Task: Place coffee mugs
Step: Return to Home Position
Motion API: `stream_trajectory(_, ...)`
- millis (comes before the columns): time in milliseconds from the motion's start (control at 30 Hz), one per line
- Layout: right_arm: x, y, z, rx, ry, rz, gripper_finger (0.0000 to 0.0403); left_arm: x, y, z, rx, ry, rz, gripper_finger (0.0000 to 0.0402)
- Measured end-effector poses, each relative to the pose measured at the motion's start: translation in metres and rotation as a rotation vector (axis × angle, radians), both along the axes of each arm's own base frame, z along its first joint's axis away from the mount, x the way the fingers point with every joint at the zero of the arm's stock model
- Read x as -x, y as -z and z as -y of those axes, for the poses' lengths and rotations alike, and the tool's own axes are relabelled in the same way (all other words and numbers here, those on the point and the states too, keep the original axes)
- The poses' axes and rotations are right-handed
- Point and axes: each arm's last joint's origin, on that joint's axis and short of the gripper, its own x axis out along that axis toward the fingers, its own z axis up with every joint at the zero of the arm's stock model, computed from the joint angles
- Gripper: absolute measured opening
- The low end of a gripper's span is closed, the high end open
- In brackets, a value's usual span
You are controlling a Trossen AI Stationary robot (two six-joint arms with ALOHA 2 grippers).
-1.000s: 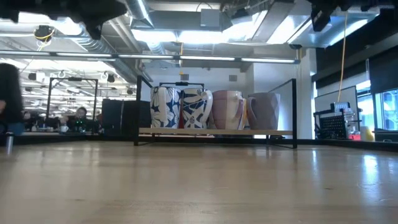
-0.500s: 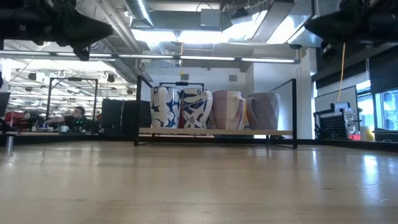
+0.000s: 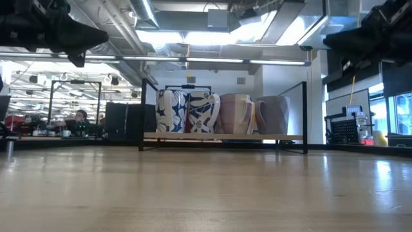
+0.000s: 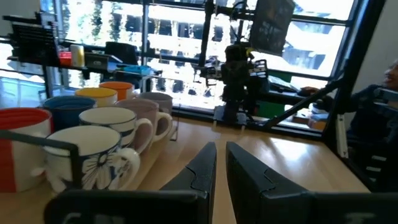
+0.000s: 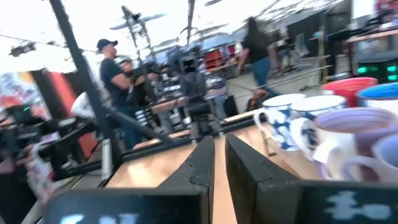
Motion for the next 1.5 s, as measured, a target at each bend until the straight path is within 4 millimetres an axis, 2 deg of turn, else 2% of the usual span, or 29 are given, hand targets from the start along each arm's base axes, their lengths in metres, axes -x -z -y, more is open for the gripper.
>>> stream_trajectory(200, -0.002, 0.014, 0.003, -0.068, 0.097, -0.116, 0.0028, 0.005, 0.005, -0.001, 0.005, -0.036, -0.036, 0.0031)
stream_trajectory(300, -0.002, 0.014, 0.004, -0.069, 0.133, -0.114, 0.0028, 0.005, 0.007, -0.001, 0.006, -0.034, -0.053, 0.0031)
stream_trajectory(567, -0.002, 0.015, 0.002, -0.066, 0.074, -0.132, 0.0028, -0.002, 0.03, 0.0, 0.052, -0.004, -0.042, 0.0031)
stream_trajectory(667, -0.002, 0.015, 0.002, -0.063, 0.064, -0.134, 0.0028, -0.003, 0.029, 0.001, 0.021, 0.03, -0.009, 0.0031)
stream_trajectory(867, -0.002, 0.015, 0.002, -0.063, 0.064, -0.133, 0.0028, -0.003, 0.031, 0.0, 0.008, -0.018, -0.029, 0.0031)
stream_trajectory(1500, -0.002, 0.015, 0.002, -0.062, 0.065, -0.133, 0.0028, -0.003, 0.031, 0.0, -0.001, -0.02, -0.032, 0.0031)
